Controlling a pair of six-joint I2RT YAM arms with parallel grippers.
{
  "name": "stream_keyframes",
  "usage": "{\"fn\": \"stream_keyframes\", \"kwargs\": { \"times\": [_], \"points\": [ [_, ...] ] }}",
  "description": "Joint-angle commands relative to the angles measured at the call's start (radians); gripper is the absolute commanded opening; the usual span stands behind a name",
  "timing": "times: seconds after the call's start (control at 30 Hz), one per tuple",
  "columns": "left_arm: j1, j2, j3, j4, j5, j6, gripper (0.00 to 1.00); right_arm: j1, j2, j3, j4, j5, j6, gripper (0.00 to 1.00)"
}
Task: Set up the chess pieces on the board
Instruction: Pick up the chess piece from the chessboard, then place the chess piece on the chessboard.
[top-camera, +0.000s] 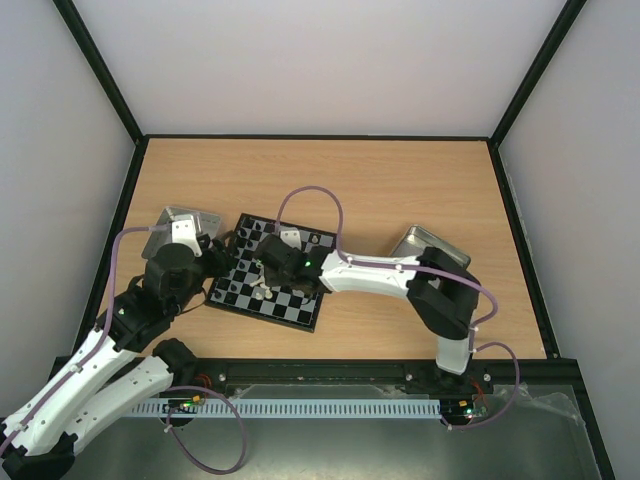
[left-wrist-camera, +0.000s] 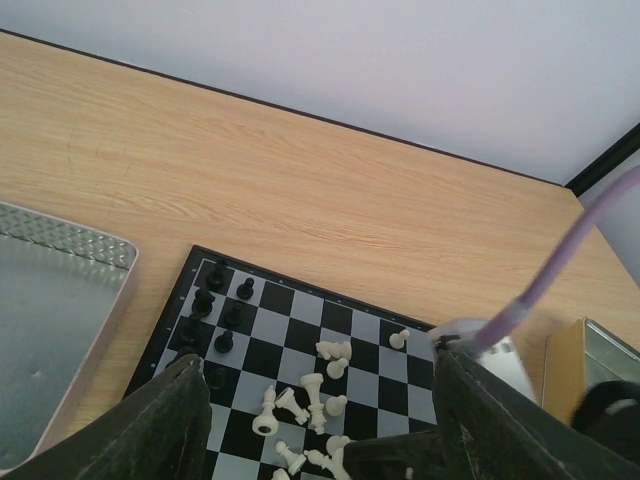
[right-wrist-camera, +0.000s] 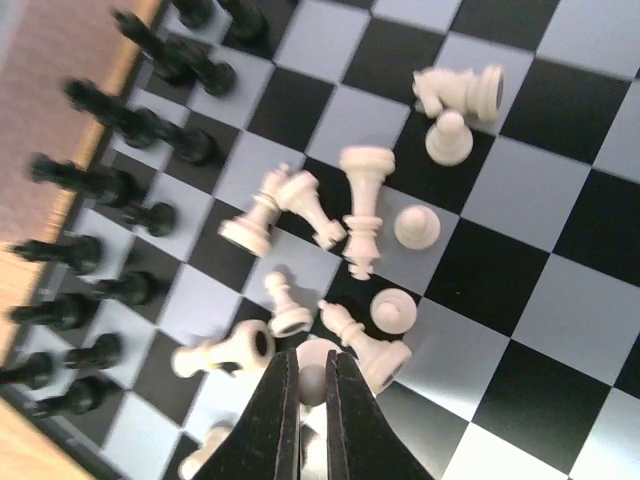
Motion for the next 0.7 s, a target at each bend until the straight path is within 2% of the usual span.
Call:
{"fn": "stream_keyframes", "kwargs": {
  "times": [0.0, 0.17, 0.37, 0.67],
  "points": [
    [0.006, 0.008, 0.0, 0.003, -0.01, -0.011, 0.63, 0.002, -0.107, -0.039, 0.059, 0.04, 0.018, 0.02],
    [0.006, 0.021, -0.003, 0.011, -0.003, -0.013, 0.63, -0.032, -0.147, -0.076, 0.017, 0.123, 0.037, 0.02],
    [0.006, 0.032, -0.004, 0.018, 0.001, -0.013, 0.63, -0.103, -0.132, -0.111, -0.029, 0.115, 0.032, 0.03],
    [0.006, 0.056, -0.005, 0.033, 0.002, -0.007, 0.63, -0.175, -0.045, -0.067, -0.073, 0.106, -0.01, 0.03]
  ]
}}
